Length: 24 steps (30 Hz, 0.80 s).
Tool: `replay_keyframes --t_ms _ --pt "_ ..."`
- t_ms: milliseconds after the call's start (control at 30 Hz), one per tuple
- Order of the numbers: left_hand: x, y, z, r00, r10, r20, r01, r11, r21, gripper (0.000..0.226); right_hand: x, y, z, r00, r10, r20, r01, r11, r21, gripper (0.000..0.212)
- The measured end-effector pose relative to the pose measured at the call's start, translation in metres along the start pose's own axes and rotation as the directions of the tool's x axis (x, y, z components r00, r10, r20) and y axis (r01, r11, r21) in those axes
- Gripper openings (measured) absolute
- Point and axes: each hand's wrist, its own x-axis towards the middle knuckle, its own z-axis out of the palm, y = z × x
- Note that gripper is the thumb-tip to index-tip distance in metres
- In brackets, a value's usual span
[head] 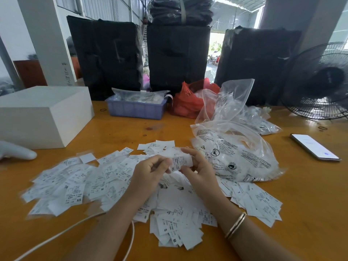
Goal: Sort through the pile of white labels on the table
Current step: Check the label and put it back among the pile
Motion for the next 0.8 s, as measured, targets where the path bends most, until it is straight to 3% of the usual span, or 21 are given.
replay_keyframes --t_ms 67,167,400,500,633,800 --pt "0.0007 -0.0012 -0.0001 1.0 -0.014 0.02 0.014 1.0 -0.004 0.017 -0.0001 0.0008 -0.0001 0.999 -0.043 0.015 0.044 0.995 -0.092 0.049" --pt "0.0004 -0.0024 0.0003 0.998 -0.051 0.046 0.05 0.999 0.019 0.007 0.0007 0.003 -0.0014 0.999 -0.032 -0.013 0.031 0.996 -0.08 0.05" --pt "-0.0007 0.0026 0.0022 0.996 -0.087 0.014 0.087 0.995 -0.057 0.01 0.0008 0.0034 -0.0024 0.998 -0.059 0.003 0.059 0.989 -0.133 0.053" --pt "0.0002 0.0035 0.0017 0.991 -0.13 0.005 0.13 0.984 -0.119 0.007 0.0005 0.0026 -0.0035 0.999 -0.04 0.005 0.041 0.998 -0.05 0.052" --pt "0.0014 0.0045 0.0002 0.987 -0.159 0.024 0.161 0.973 -0.165 0.024 -0.0021 -0.001 -0.0043 0.999 -0.051 0.009 0.051 0.999 -0.016 0.053" --pt "0.0016 0.0023 0.0005 0.988 -0.156 0.014 0.156 0.976 -0.154 0.013 -0.0022 0.0015 -0.0049 0.997 -0.076 0.022 0.077 0.996 -0.053 0.049"
